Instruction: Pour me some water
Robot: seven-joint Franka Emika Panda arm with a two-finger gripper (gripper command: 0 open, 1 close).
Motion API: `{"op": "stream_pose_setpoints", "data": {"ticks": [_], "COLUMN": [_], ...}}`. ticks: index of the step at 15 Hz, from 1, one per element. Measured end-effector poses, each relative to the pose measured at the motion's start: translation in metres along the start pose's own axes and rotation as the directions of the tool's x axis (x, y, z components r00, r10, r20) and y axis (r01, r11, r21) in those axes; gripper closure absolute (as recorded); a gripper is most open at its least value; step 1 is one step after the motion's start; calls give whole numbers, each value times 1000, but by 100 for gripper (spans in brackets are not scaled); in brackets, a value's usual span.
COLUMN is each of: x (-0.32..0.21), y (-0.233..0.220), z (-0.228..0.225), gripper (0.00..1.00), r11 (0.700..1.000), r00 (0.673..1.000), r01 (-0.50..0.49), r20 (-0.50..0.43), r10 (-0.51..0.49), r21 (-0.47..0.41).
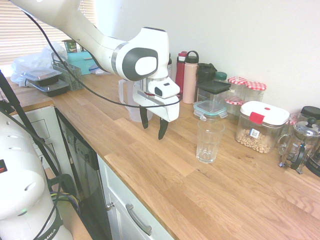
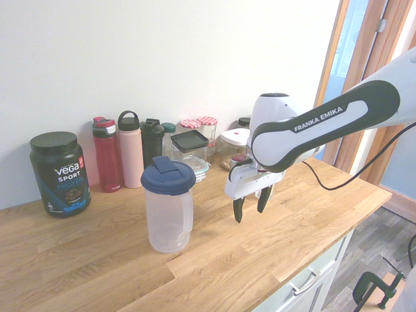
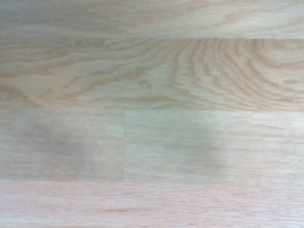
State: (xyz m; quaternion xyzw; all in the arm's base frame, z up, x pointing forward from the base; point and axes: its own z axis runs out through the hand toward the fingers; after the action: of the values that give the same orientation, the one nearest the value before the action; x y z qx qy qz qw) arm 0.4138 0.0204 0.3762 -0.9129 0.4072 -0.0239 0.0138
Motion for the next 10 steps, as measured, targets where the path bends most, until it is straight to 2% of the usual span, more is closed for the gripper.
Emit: {"op": "stream_pose_setpoints", "data": {"ticks": [4, 10], "x": [-4, -104], "y": [-2, 12], "z": [-11, -125], "gripper": [0, 0], "r11": [1000, 998], "r00": [1000, 998], "r01": [7, 49], "r20": [-4, -36], "r10": [-7, -48], "r21": [-4, 32]}}
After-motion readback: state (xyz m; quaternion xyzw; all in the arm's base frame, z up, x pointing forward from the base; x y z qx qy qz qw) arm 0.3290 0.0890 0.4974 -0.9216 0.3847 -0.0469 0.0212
